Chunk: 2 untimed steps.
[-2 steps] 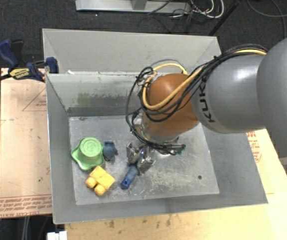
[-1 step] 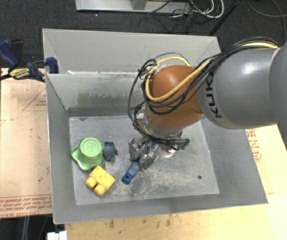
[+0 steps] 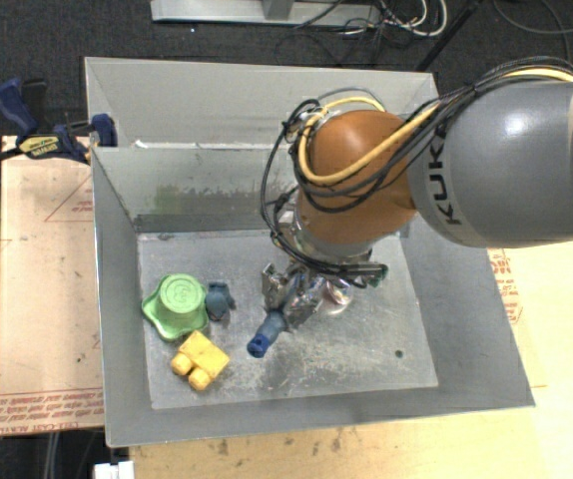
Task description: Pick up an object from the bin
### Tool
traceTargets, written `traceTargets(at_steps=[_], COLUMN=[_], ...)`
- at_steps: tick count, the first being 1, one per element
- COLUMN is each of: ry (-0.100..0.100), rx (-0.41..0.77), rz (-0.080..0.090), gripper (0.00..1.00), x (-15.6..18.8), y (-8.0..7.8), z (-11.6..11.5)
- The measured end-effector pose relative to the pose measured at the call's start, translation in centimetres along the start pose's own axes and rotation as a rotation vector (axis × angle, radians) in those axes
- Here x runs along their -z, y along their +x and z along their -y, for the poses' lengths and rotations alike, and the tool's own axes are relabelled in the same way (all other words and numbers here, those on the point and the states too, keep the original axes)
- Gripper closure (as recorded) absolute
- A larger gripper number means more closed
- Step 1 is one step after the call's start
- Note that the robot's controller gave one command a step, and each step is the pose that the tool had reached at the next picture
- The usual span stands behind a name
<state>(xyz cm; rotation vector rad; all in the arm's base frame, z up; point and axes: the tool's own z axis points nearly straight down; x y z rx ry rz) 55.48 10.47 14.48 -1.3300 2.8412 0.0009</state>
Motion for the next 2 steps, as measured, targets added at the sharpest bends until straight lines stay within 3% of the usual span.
traceTargets(at_steps=[1, 2], ry=[-0.001, 0.000], rx=[-0.003, -0.006], rz=[-0.002, 0.000], gripper=[1.00, 1.00], x=[1.3, 4.9], y=[-0.1, -0.2], z=[0.0, 0.0])
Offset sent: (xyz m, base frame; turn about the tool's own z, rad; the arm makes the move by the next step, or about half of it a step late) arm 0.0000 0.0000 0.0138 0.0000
